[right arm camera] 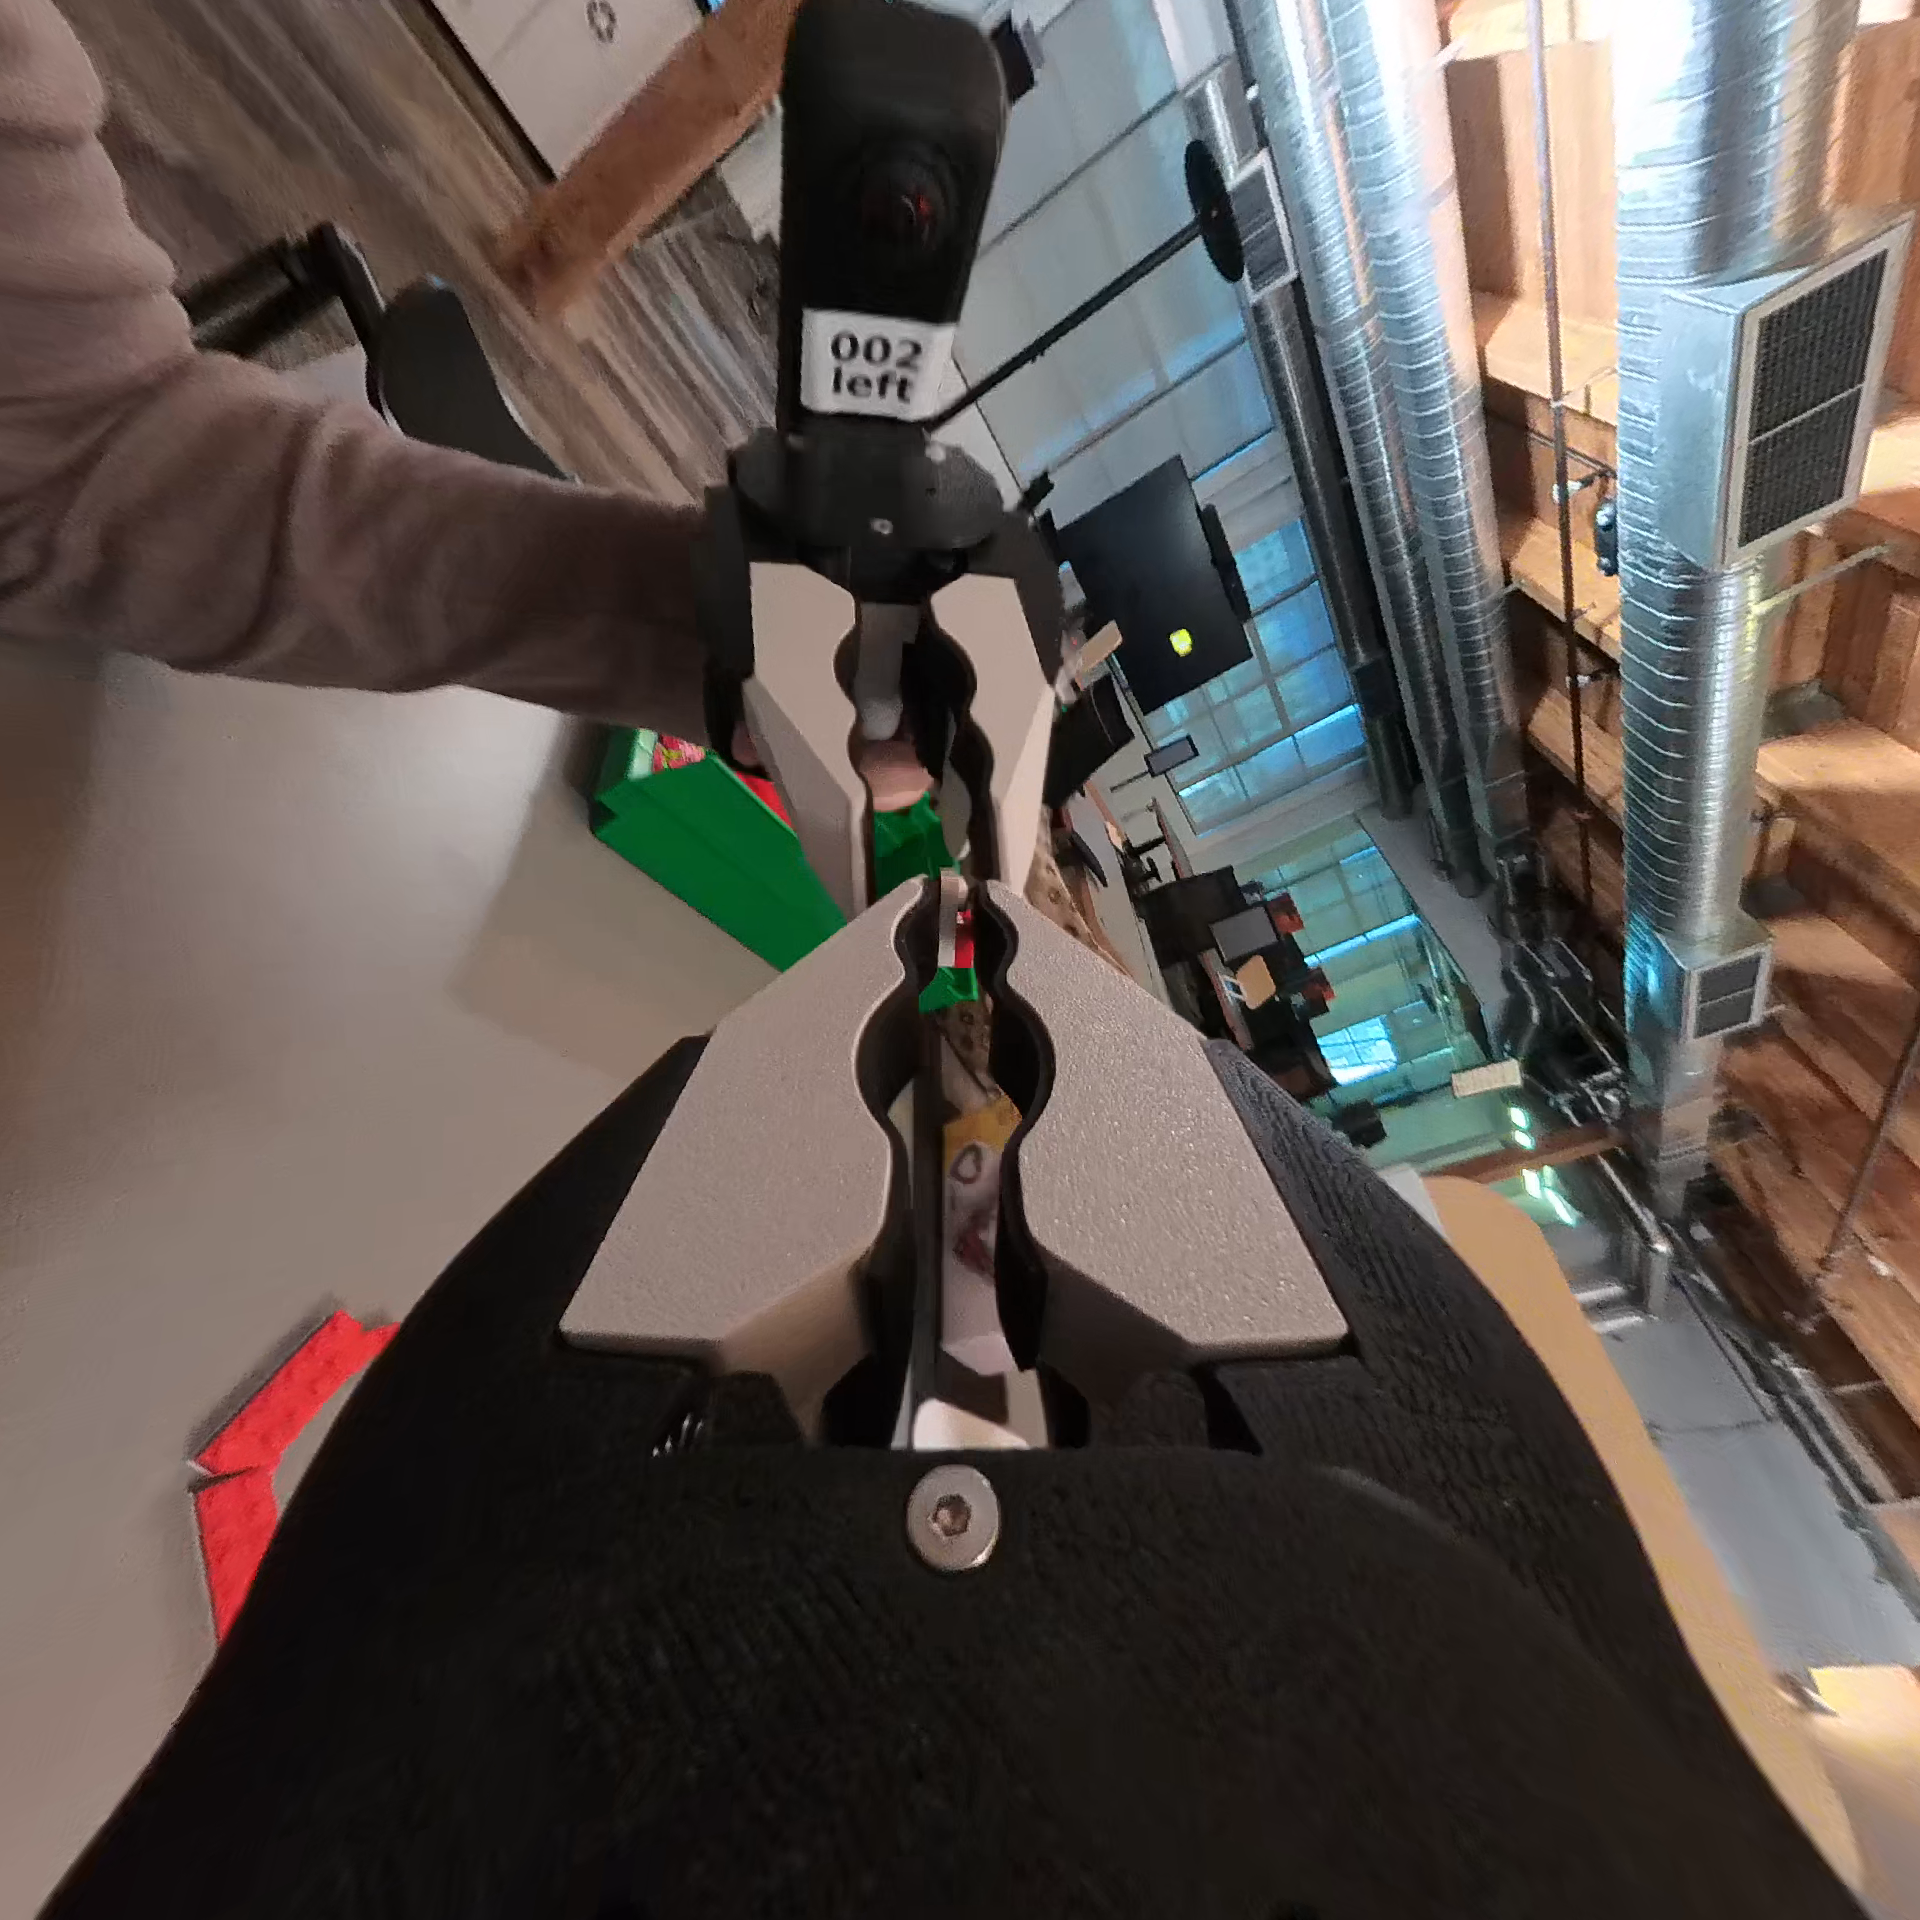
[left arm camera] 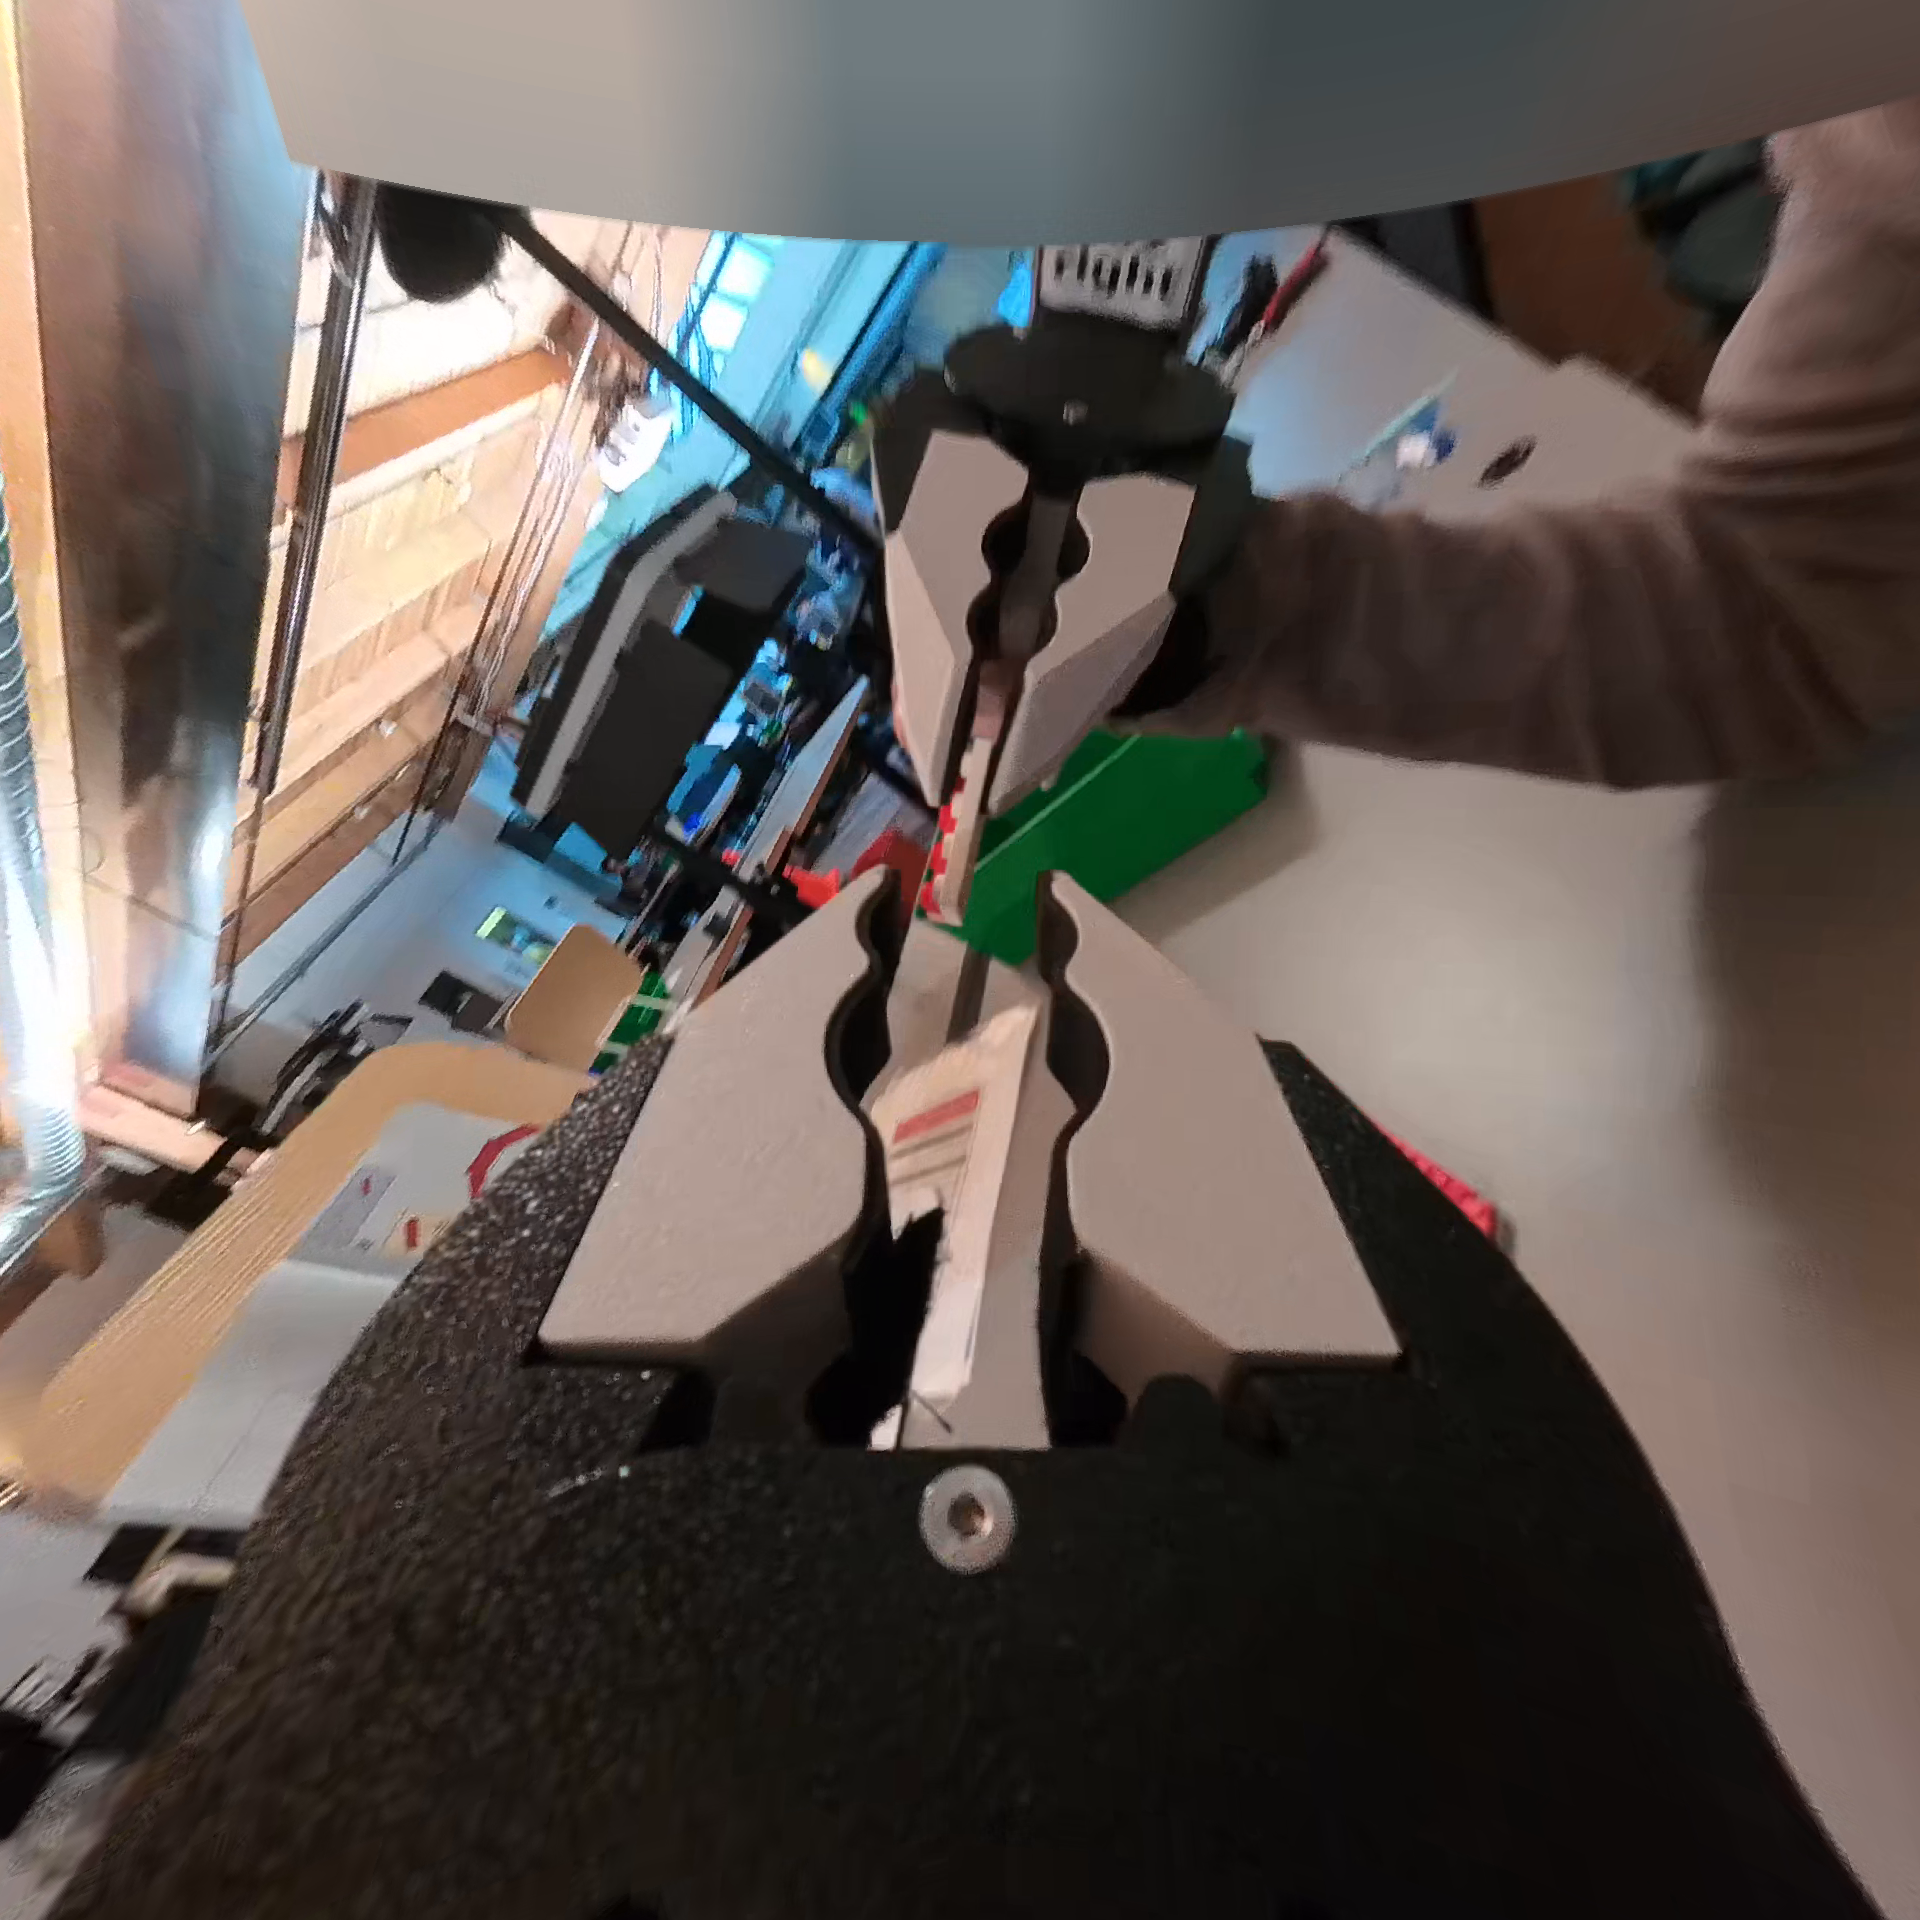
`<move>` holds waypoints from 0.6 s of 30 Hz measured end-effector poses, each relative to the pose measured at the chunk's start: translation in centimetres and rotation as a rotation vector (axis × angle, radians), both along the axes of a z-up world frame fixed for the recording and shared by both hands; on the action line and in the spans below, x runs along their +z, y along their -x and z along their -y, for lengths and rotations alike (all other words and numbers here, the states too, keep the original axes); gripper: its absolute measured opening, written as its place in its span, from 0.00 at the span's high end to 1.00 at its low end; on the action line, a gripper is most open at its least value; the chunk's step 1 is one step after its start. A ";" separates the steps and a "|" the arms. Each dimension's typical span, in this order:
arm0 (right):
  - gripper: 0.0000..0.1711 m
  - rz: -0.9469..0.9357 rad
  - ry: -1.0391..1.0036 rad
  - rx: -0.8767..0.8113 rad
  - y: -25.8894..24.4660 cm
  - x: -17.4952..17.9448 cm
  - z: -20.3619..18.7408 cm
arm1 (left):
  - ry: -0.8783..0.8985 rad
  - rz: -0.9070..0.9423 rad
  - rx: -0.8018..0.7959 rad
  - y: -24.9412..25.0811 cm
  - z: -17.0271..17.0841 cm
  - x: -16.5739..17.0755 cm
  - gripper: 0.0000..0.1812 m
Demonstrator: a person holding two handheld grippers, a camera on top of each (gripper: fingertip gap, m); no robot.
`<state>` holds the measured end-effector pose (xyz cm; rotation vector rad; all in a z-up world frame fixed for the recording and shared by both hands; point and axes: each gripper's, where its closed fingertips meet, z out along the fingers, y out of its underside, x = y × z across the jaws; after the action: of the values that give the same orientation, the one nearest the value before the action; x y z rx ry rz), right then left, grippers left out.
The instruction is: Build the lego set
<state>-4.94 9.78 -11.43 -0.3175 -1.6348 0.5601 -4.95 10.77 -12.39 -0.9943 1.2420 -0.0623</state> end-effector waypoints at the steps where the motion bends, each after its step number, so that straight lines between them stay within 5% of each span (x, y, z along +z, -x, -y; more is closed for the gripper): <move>1: 0.97 -0.007 0.021 0.024 -0.3 0.2 0.1 | 0.004 0.026 -0.030 -0.1 0.4 0.3 0.87; 18: 0.97 -0.009 0.156 0.172 -1.5 0.7 0.8 | -0.053 0.034 -0.086 -1.5 1.0 0.9 0.98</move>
<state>-3.49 9.00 -10.77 -0.2898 -1.6228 0.8213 -3.41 9.72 -11.47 -0.8902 1.2488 -0.1123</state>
